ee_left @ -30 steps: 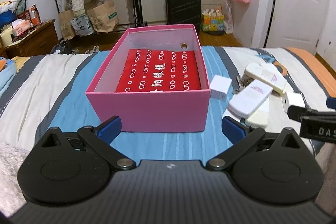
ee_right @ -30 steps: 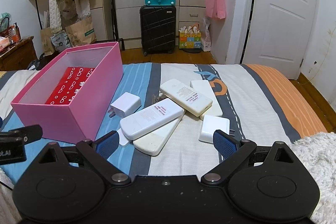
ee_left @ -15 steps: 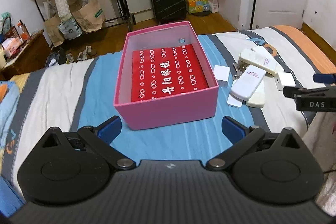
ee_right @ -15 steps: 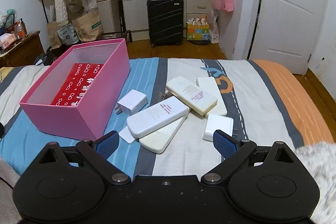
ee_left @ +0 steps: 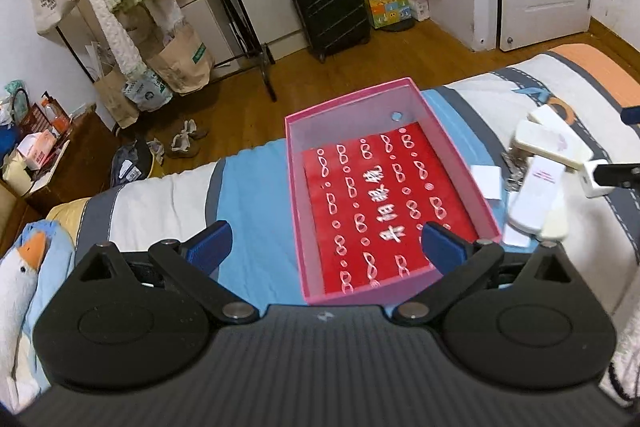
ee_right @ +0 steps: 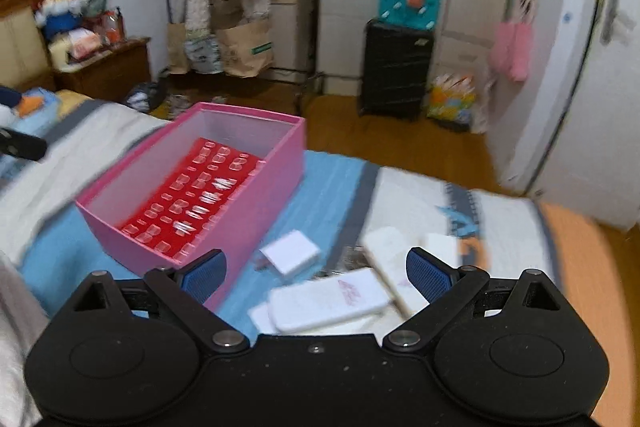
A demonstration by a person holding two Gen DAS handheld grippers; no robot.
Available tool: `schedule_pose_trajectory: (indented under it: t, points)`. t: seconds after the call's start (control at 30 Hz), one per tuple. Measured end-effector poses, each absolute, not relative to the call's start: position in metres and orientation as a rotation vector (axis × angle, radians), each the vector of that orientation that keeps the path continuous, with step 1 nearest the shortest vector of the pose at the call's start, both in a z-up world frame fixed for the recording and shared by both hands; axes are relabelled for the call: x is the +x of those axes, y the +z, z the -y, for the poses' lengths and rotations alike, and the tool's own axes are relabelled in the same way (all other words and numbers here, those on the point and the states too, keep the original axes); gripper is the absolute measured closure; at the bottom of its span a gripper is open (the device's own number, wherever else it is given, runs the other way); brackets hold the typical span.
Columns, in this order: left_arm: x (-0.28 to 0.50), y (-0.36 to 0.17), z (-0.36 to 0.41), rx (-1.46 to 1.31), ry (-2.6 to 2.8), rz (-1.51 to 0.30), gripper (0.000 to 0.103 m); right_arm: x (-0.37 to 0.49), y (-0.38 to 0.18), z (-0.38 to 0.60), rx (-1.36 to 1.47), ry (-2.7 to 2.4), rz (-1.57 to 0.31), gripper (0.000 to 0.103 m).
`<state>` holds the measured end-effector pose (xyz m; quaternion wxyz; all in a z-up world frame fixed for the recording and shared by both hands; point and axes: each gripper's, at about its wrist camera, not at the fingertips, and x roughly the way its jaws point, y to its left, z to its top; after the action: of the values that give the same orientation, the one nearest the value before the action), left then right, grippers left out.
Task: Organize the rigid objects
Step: 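Move the left gripper to the pink box wall and close on it, then grasp the white labelled power bank with the right gripper while the left gripper holds the box wall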
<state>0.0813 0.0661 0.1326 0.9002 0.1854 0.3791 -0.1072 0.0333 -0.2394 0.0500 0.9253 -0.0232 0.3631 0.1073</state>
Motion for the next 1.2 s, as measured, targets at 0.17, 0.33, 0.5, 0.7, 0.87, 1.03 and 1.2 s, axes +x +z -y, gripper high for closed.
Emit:
schedule_pose_trajectory:
  t: [0.17, 0.33, 0.5, 0.7, 0.87, 1.03, 1.2]
  points:
    - [0.133, 0.108, -0.075, 0.364, -0.201, -0.852, 0.0, 0.08, 0.049, 0.254, 0.068, 0.301, -0.867, 0.005]
    - [0.185, 0.059, -0.086, 0.294, -0.212, -0.961, 0.0, 0.117, 0.024, 0.262, 0.146, 0.296, -0.994, 0.005]
    - [0.216, 0.023, -0.092, 0.24, -0.13, -1.026, 0.001, 0.131, -0.02, 0.276, 0.244, 0.24, -1.127, 0.006]
    - [0.233, 0.002, -0.104, 0.173, -0.142, -1.042, 0.004, 0.13, -0.07, 0.296, 0.412, 0.154, -1.212, 0.008]
    - [0.245, -0.023, -0.118, 0.118, -0.14, -1.092, 0.029, 0.136, -0.085, 0.294, 0.446, 0.127, -1.238, 0.008]
    - [0.255, -0.046, -0.127, 0.058, -0.153, -1.161, 0.074, 0.147, -0.099, 0.286, 0.372, 0.068, -1.237, 0.008]
    - [0.255, -0.049, -0.132, -0.003, -0.192, -1.16, 0.094, 0.145, -0.095, 0.281, 0.348, 0.073, -1.206, 0.017]
